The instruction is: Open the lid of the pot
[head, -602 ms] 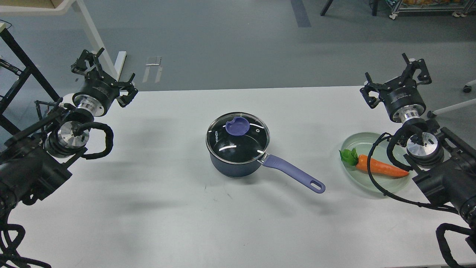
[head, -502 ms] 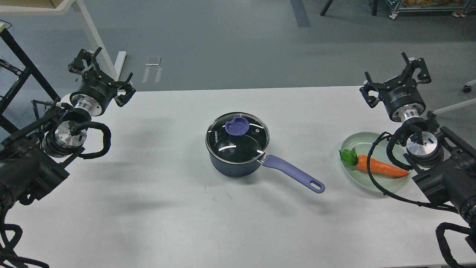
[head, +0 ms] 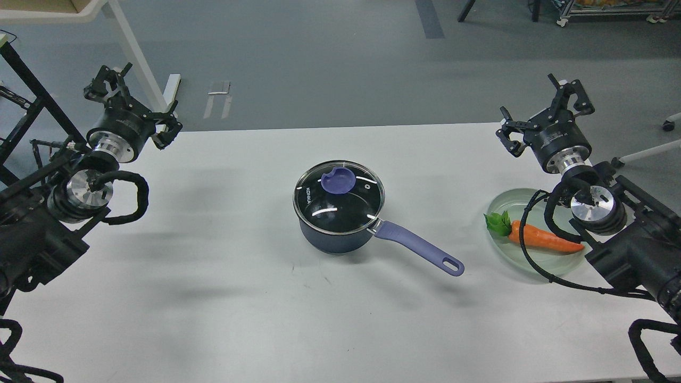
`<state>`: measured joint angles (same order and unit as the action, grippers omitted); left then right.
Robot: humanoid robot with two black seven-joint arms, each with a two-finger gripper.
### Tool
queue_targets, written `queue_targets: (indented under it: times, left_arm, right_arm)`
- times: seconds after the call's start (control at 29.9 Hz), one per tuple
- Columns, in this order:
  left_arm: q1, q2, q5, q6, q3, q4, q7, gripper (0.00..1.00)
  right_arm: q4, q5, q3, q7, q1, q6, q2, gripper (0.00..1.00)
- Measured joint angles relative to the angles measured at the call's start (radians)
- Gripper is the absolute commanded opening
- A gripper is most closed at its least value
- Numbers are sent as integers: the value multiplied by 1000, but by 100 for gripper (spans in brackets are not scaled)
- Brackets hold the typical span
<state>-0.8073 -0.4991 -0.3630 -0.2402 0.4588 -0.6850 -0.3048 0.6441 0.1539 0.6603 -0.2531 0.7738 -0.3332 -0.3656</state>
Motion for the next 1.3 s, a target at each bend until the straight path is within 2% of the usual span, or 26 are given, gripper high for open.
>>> queue_targets:
  times: [0.23,0.5,0.74,1.07,1.3]
  left_arm:
    - [-2,1,66,2,-2,9,-6,100]
    - [0,9,81,-1,-3,-2,-7,100]
    - [0,9,90,3,-6,-6,-5,100]
    - [-3,2,146,6,-6,-7,-3,100]
    - [-4,-1,152,2,-5,-7,-3,100]
  right_arm:
    - [145,-193,-260,0,150,118,-90,100]
    - [351,-310,-604,1,414,133,-243,100]
    - [557,-619,-826,-2,589,151,-323,99]
    - [782,-1040,-1187,-10,854,153,-311,99]
    - [830,-1255,-1330,-14,896,153,-238,99]
